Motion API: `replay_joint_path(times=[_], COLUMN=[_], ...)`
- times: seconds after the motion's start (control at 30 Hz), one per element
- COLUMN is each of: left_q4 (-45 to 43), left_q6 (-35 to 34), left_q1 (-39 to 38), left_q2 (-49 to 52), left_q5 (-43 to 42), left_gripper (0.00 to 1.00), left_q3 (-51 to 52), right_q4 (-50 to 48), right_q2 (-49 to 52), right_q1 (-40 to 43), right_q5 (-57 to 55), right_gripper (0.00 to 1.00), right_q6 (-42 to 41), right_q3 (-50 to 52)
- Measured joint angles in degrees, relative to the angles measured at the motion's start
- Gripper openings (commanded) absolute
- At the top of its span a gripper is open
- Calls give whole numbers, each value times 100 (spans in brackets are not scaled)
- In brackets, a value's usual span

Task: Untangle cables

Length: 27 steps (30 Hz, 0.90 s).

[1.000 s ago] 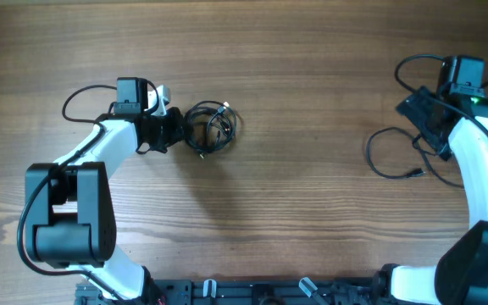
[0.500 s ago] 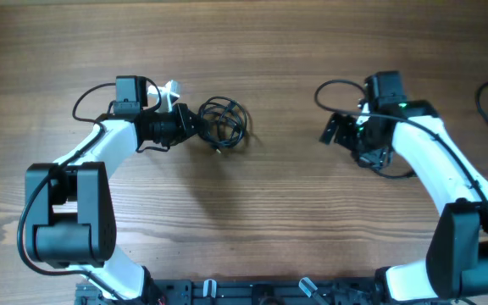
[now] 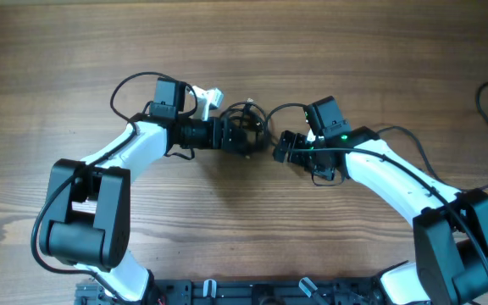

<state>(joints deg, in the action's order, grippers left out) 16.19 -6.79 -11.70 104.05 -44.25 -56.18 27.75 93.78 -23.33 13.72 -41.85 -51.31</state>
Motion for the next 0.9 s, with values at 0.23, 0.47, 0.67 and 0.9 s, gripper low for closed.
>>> replay_joint_path(times=[0.23, 0.47, 0.67, 0.9], left_q4=[81, 481, 302, 7], left_q6=[-463, -824, -992, -1032], left_q1=[0, 0, -81, -256], left_q2=[-42, -839, -702, -179], left_q5=[1296, 2249, 2347, 2389], left_gripper=[57, 4, 5, 22], left_q3=[0, 0, 0, 0], right_q4=[-173, -374, -778, -1331], right_q2=[184, 278, 238, -13], right_q1=[-11, -15, 249, -411], right_q5=[-131, -173, 1038, 1252], right_gripper=[100, 40, 52, 62], right_q6=[-149, -393, 638, 1180], right_q3=[24, 66, 9, -146])
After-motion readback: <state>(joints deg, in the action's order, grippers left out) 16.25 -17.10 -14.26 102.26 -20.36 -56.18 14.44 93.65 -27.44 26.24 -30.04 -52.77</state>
